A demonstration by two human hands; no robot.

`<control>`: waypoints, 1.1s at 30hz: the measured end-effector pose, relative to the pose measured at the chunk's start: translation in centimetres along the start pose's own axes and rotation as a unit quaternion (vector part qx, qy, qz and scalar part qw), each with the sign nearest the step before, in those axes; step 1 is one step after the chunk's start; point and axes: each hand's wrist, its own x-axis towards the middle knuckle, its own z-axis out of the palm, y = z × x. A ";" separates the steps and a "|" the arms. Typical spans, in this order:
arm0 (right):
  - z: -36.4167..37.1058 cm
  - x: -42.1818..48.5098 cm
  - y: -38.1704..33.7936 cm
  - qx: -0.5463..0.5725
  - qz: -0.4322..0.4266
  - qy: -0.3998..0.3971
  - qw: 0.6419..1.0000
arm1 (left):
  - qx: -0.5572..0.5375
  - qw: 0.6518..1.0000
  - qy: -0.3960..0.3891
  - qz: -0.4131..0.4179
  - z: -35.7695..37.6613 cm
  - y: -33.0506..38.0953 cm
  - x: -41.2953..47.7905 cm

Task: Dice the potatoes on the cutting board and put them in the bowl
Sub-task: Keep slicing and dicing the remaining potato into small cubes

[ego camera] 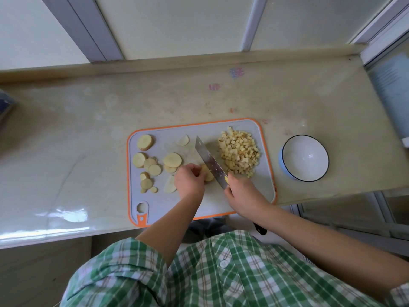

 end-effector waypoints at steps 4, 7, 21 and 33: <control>0.9 0.7 -0.3 0.003 0.010 0.008 1.000 | -0.012 1.000 -0.002 -0.006 0.0 0.0 0.1; 1.7 1.3 -0.4 -0.003 0.012 0.018 1.000 | -0.008 1.000 -0.003 -0.006 -0.1 0.0 0.2; 0.6 1.4 0.0 0.046 0.001 0.057 0.997 | -0.002 1.000 -0.021 0.001 -0.6 -0.3 0.4; 0.7 -0.6 0.0 -0.033 -0.002 0.024 0.999 | -0.008 1.000 -0.006 -0.018 -0.3 -0.4 0.5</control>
